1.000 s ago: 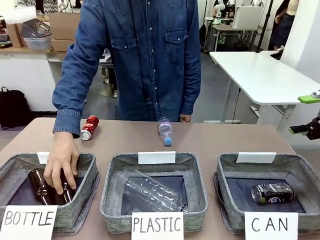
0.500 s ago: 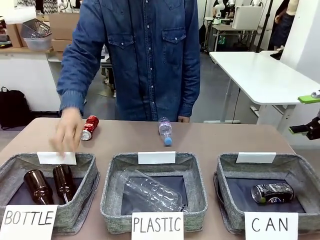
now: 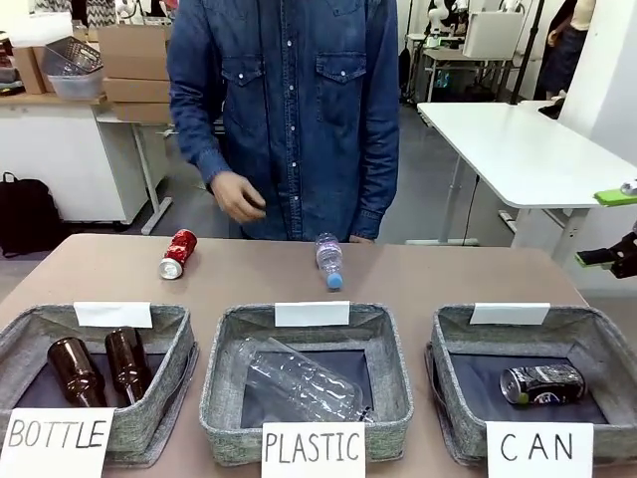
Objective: Sort the can waste into the basket.
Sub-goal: Pick up the can waste from the table and place it in the right Fabric basket.
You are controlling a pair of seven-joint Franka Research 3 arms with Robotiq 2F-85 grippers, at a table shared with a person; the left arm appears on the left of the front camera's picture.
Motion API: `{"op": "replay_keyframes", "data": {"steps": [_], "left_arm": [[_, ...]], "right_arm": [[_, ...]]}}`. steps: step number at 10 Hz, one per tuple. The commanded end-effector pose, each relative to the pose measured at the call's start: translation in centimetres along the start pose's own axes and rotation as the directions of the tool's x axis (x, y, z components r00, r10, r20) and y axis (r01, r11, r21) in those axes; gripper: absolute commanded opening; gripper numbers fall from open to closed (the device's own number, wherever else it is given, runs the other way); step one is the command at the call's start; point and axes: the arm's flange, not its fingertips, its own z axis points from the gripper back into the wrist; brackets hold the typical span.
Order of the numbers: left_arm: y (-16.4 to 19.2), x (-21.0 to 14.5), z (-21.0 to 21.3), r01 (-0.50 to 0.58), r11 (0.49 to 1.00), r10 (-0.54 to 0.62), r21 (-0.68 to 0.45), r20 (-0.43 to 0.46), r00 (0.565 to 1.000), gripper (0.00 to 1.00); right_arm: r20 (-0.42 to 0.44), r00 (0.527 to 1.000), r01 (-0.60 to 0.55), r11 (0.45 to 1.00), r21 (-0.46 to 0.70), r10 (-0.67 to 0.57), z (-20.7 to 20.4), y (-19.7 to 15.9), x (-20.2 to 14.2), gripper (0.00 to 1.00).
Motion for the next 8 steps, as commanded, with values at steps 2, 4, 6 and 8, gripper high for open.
{"op": "replay_keyframes", "data": {"steps": [2,4,6,8], "left_arm": [[-2.0,2.7,-12.3,-0.019,0.934,0.047,0.357,-0.068,0.997,1.00],[-2.4,3.3,-18.9,0.039,0.880,-0.005,0.473,-0.071,0.997,1.00],[-1.5,3.4,-26.3,0.055,0.792,-0.028,0.608,-0.053,0.998,1.00],[0.1,3.9,-31.9,0.073,0.704,-0.024,0.707,-0.078,0.997,1.00]], "right_arm": [[-0.011,1.000,-0.019,1.000,-0.001,0.019,0.2,0.0,0.0,1.00],[-0.011,1.000,-0.019,1.000,-0.001,0.019,0.2,0.0,0.0,1.00],[-0.011,1.000,-0.019,1.000,-0.001,0.019,0.2,0.0,0.0,1.00],[-0.011,1.000,-0.019,1.000,-0.001,0.019,0.2,0.0,0.0,1.00]]}}
